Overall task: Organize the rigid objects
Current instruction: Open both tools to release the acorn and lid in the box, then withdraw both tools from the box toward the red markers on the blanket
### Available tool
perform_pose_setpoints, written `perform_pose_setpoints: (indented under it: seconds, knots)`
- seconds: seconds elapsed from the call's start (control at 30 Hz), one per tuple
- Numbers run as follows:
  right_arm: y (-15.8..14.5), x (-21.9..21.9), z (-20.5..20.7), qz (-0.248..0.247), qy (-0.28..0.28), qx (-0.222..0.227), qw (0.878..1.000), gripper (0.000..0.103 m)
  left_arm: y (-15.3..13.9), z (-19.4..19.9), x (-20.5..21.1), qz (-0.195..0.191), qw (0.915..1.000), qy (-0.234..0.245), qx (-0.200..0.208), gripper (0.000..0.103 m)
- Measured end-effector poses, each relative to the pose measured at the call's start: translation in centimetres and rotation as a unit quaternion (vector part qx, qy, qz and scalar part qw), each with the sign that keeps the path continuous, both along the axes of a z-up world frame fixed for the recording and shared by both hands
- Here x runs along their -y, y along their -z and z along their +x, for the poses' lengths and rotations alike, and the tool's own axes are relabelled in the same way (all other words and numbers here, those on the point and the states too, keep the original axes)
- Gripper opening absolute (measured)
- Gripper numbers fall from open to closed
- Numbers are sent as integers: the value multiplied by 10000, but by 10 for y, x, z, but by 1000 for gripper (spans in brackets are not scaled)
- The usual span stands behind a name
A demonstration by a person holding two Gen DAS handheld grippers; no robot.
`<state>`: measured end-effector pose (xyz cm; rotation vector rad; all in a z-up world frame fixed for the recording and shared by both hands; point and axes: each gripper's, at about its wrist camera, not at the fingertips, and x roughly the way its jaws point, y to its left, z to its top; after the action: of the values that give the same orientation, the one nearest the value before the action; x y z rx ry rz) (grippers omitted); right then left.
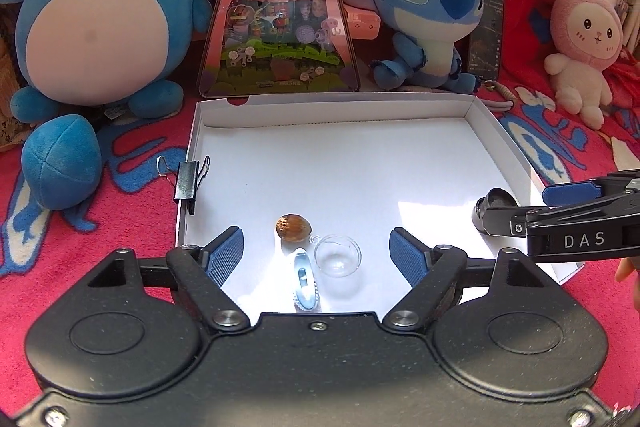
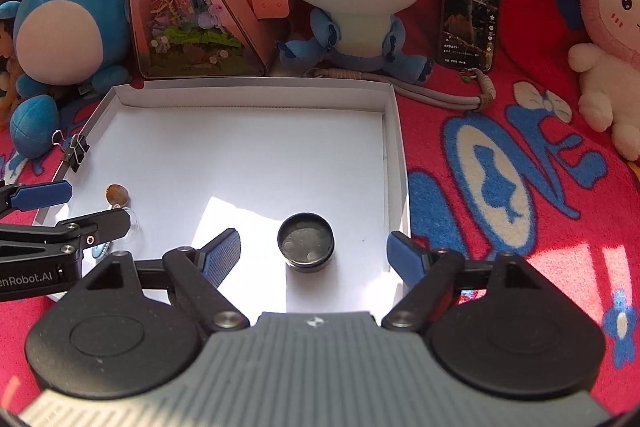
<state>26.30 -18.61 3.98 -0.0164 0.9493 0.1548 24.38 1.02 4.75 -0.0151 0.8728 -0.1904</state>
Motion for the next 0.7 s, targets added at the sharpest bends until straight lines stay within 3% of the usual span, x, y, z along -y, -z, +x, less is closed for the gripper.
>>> perform_pose_setpoints:
  seconds: [0.43, 0.7]
  knots:
    - [-9, 0, -42, 13, -329, 376, 9988, 93, -23, -55, 6, -231, 9984, 383, 349, 81]
    - [-16, -7, -83, -250, -705, 809, 9939, 99, -28, -93, 11, -151, 9961, 607, 628, 82]
